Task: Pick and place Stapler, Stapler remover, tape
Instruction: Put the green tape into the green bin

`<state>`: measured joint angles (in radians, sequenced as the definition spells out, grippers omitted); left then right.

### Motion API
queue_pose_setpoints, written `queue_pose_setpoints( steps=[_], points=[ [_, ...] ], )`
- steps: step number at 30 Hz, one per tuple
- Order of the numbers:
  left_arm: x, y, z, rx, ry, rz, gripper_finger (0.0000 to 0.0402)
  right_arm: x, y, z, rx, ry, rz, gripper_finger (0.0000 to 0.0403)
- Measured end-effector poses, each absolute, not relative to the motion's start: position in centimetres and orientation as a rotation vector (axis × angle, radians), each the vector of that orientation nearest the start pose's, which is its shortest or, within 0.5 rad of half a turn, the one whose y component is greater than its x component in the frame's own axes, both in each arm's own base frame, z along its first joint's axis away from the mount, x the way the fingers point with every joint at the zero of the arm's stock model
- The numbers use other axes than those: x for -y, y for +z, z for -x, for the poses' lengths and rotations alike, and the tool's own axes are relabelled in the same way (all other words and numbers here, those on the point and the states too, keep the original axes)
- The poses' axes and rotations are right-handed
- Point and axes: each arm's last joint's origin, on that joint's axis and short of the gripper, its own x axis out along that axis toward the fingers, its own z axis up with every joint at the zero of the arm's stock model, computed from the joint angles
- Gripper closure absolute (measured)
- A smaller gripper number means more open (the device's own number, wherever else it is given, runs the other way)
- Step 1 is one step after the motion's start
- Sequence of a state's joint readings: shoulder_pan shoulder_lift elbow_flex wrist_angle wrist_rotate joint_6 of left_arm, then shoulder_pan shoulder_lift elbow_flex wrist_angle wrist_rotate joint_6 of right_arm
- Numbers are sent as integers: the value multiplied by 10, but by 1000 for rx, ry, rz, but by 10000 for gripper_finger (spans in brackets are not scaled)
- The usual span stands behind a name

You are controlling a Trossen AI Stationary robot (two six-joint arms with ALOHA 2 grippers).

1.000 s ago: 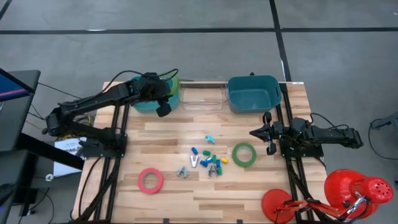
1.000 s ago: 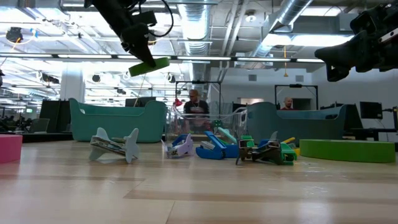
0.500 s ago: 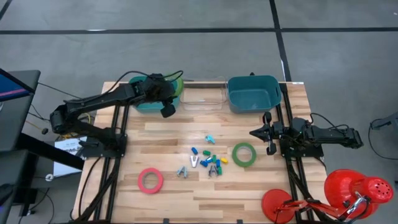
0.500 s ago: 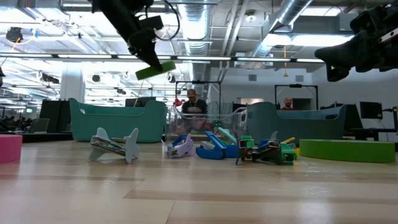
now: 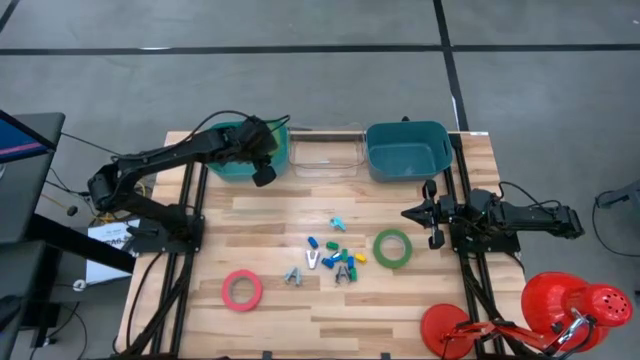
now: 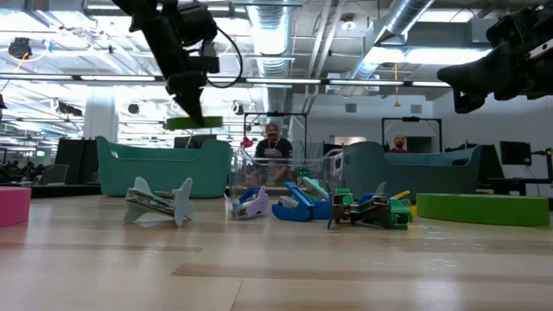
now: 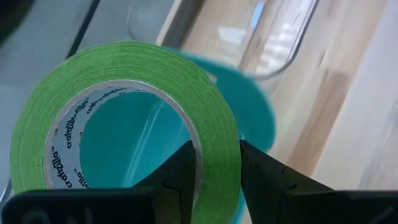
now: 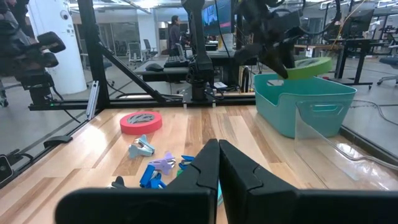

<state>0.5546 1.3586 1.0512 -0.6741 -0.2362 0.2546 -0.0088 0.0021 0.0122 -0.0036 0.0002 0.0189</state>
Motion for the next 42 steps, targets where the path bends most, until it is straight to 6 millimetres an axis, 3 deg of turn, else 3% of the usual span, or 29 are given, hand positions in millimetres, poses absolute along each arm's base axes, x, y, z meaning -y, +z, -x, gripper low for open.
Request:
queue_pose_setpoints(
  steps=[16, 26, 36, 42],
  points=[
    [-151, 260, -212, -1185, 613, -15, 304, 1, 167, -97, 7, -9, -19, 403],
    [-145, 232, -202, -1277, 612, 7, 304, 1, 167, -97, 7, -9, -19, 403],
    [-146, 224, -200, -1280, 623, 11, 304, 1, 167, -97, 6, -9, -19, 403],
    [-148, 225, -198, -1288, 766, -11, 264, 1, 167, -97, 6, -9, -19, 403]
  ],
)
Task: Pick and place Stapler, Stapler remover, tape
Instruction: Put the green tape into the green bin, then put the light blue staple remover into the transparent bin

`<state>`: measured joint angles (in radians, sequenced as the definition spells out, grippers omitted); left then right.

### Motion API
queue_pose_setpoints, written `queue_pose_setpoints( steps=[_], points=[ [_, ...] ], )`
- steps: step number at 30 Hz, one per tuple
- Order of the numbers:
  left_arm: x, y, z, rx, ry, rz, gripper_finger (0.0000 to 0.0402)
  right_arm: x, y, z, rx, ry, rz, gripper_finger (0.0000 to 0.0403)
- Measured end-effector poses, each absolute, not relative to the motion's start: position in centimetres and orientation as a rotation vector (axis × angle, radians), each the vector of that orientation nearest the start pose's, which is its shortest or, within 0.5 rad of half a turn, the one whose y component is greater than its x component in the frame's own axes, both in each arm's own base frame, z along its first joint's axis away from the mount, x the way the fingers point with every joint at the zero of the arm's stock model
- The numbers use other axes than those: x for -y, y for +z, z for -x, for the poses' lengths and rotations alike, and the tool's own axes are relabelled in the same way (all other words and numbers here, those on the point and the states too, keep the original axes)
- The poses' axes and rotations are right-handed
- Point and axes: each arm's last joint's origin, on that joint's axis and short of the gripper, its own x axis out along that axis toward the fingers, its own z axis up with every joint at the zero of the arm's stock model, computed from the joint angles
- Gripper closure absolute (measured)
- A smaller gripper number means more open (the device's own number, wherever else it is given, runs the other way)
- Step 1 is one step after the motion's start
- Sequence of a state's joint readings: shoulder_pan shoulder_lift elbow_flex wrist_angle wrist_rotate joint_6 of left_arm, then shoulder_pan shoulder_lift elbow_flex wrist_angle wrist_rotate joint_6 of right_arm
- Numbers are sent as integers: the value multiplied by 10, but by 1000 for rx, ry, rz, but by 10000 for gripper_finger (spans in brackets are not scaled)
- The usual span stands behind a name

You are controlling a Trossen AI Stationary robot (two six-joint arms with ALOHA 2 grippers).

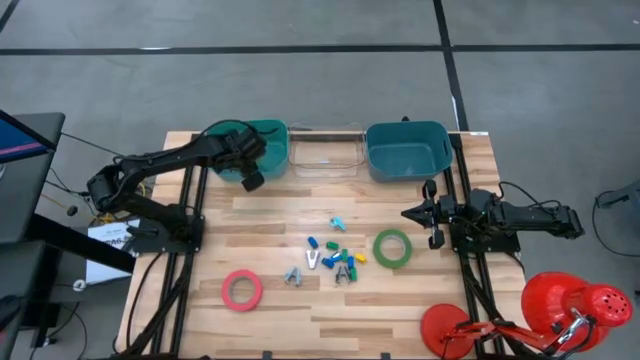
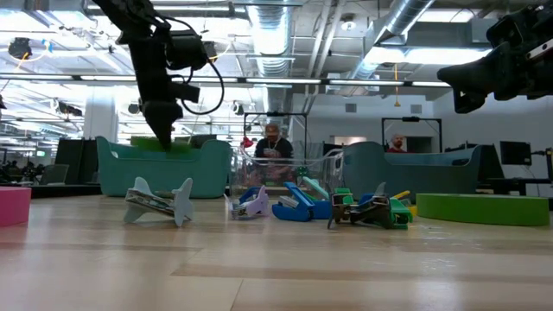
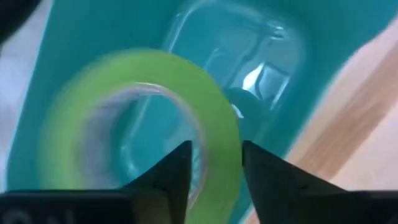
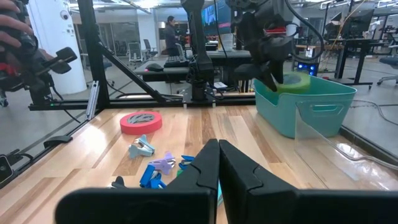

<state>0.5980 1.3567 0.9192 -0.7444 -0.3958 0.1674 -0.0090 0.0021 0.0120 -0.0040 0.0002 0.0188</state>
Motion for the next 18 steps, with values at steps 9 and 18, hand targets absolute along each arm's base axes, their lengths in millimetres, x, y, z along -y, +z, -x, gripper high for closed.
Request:
queue_pose_setpoints(
  steps=[9, 18],
  points=[
    [-148, 225, -198, -1286, 769, -16, 153, 1, 167, -97, 7, -9, -19, 403],
    [-144, 248, -209, -1195, 760, -33, 137, 1, 167, -97, 6, -9, -19, 403]
  ],
)
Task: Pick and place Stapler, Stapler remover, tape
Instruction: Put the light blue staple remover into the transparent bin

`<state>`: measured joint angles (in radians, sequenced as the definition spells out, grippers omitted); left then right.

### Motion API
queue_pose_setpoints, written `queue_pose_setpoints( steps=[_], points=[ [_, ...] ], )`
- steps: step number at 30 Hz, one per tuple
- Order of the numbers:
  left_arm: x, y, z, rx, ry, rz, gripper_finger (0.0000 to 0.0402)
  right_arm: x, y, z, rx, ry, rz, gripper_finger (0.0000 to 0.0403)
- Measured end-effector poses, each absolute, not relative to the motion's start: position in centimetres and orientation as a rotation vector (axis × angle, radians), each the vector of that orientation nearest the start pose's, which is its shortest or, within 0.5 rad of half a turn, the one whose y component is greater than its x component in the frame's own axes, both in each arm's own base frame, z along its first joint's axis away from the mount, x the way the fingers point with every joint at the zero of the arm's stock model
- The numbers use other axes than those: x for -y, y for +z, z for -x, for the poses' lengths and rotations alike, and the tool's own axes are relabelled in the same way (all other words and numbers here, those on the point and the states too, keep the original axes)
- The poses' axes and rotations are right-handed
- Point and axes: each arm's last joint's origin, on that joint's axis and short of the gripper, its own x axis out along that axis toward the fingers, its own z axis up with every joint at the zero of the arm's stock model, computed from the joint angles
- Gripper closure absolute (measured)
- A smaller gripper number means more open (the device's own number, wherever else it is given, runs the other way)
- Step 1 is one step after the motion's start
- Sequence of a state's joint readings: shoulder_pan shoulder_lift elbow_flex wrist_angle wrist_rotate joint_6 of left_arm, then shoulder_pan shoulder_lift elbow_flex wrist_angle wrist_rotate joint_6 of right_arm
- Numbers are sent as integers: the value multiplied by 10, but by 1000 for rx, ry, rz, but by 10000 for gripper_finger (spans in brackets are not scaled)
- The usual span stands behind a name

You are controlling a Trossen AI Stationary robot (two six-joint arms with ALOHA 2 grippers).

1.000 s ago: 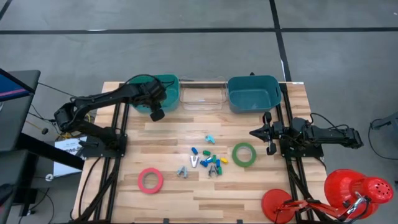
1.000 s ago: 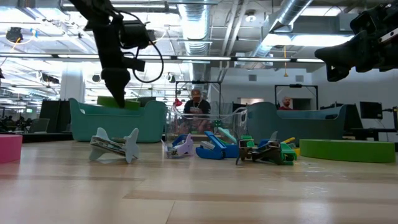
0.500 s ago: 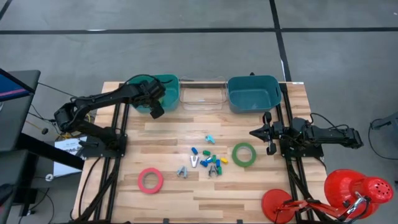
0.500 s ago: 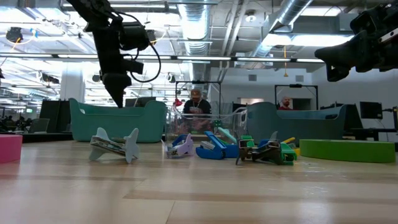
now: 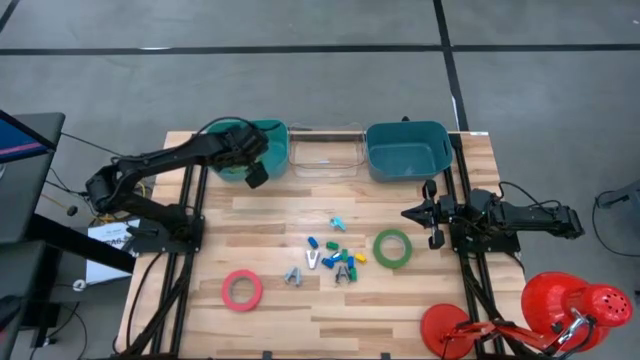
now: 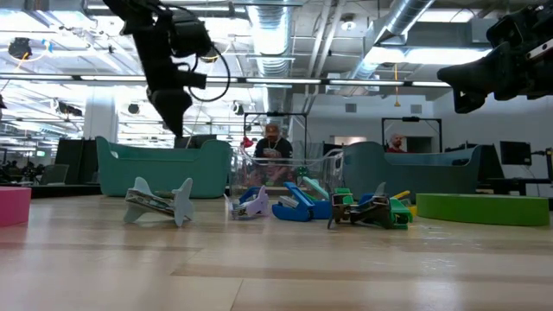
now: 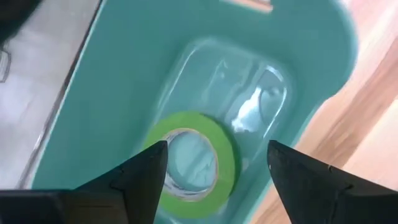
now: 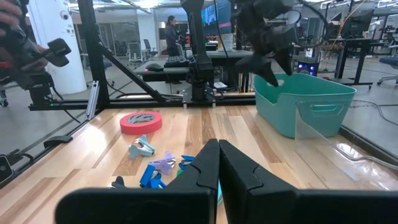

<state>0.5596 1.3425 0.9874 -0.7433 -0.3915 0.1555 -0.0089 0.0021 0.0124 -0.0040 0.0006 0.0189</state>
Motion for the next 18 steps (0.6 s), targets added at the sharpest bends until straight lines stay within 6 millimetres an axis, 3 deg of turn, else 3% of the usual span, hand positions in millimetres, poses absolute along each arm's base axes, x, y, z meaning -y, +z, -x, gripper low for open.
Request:
queue_pose_setpoints(
  steps=[8, 18],
  points=[
    [-123, 258, -227, -1109, 634, 17, 139, 1, 167, -97, 6, -9, -19, 403],
    [-90, 259, -244, -1083, 472, -47, 143, 1, 167, -97, 6, -9, -19, 403]
  ],
)
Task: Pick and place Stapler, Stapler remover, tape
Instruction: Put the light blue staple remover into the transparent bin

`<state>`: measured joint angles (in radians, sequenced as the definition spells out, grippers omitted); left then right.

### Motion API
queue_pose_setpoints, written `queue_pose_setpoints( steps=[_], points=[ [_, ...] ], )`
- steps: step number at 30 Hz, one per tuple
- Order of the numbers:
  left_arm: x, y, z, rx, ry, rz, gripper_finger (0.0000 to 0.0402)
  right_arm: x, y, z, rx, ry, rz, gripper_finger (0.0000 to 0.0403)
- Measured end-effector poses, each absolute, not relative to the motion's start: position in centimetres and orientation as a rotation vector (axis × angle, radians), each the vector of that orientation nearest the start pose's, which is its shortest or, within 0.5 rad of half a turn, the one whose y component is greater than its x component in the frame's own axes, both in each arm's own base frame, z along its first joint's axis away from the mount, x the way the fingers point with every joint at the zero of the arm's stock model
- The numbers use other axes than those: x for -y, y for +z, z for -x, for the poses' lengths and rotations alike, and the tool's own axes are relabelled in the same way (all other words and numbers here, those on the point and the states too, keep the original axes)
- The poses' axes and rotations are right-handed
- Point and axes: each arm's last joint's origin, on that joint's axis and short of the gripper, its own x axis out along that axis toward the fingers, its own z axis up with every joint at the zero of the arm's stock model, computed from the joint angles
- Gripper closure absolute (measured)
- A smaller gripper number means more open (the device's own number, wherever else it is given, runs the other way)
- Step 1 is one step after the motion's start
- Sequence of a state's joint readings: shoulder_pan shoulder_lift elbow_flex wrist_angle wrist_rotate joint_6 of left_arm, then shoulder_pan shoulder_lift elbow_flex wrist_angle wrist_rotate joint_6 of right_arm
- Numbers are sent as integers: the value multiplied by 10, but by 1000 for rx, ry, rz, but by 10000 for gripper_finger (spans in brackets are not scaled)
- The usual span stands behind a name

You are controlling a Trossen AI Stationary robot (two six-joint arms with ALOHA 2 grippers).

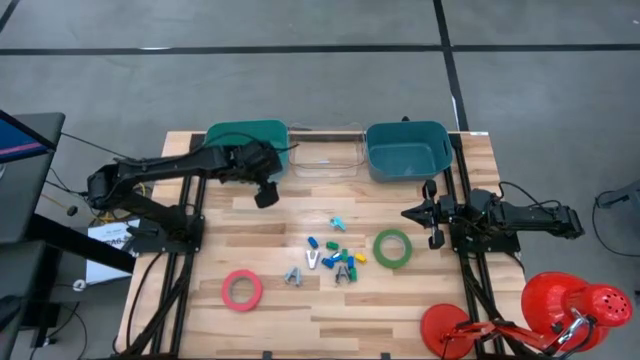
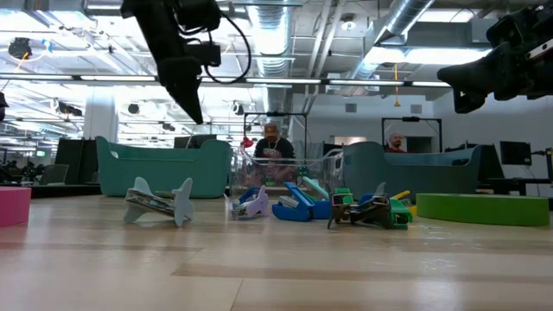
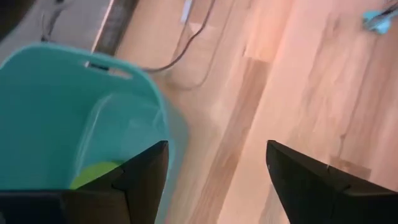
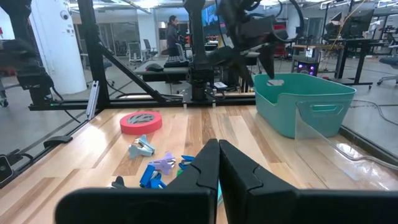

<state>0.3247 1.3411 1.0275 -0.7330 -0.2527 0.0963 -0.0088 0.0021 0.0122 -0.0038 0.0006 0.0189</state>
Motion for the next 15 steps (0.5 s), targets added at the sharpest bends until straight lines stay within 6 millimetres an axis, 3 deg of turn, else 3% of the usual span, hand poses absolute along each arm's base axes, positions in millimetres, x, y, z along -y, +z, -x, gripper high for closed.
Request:
queue_pose_setpoints(
  steps=[15],
  points=[
    [-36, 265, -266, -944, 271, -111, 143, 1, 167, -97, 7, -9, -19, 403]
  ],
)
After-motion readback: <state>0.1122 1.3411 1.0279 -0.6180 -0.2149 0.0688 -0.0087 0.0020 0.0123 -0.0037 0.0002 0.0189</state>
